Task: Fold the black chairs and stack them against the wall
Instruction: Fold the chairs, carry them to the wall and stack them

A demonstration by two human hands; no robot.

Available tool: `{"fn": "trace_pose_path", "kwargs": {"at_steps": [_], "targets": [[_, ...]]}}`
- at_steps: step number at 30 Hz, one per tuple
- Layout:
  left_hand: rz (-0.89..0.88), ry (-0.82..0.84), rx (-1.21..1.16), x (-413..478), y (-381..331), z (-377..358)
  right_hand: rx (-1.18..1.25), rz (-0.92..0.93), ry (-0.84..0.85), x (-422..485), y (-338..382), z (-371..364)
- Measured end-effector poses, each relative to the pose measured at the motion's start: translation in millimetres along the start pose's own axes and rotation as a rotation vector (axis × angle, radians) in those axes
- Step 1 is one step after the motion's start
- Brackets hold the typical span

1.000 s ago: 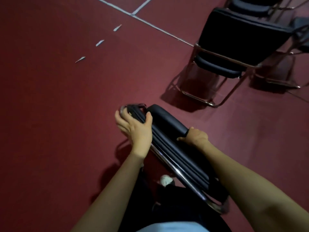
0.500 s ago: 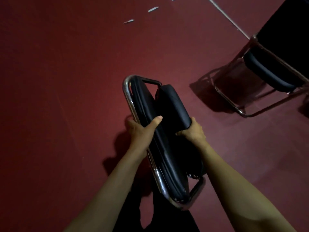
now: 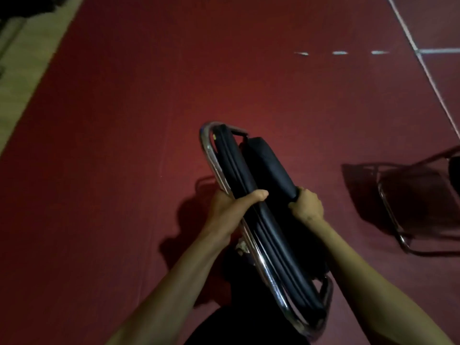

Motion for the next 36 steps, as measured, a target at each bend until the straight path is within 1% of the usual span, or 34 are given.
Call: {"fn": "trace_pose_path", "kwargs": {"at_steps": [4, 9, 12, 15, 21, 24, 26, 29, 33, 36], "targets": [[0.016, -0.260, -0.241, -86, 40, 86, -0.183, 0.241, 0.009, -68, 73, -19], [-0.013, -0.445, -0.561, -194, 73, 175, -0.385, 0.513, 0.061, -170, 173, -61], [-0.058, -0.543, -0.746, -252, 93, 234, -0.491, 0.675, 0.146, -232, 235, -113], [-0.132, -0.676, -0.896, -315, 119, 298, -0.613, 0.856, 0.254, -306, 296, -187], [-0.214, -1.012, -1.072, -449, 197, 432, -0.846, 1.208, 0.404, -486, 397, -357], [-0.254, -1.193, -1.105, -523, 235, 495, -0.912, 1.350, 0.490, -595, 435, -442], [-0.262, -1.291, -1.108, -573, 263, 532, -0.915, 1.403, 0.522, -671, 452, -482], [-0.253, -1.426, -1.158, -645, 307, 580, -0.966, 1.561, 0.611, -788, 471, -540], [-0.316, -1.581, -1.211, -738, 358, 645, -1.045, 1.753, 0.645, -934, 488, -615], [-0.361, -1.652, -1.240, -802, 396, 699, -1.048, 1.854, 0.669, -1033, 497, -669]]}}
Point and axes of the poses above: each hand's wrist, its own x-axis towards the middle knuckle, its own z-axis out of the back of the hand, y = z × x, the point moved 10 cm from there along x, towards the middle knuckle, and after that the axes turned 4 degrees about -x, right-handed, at the moved point
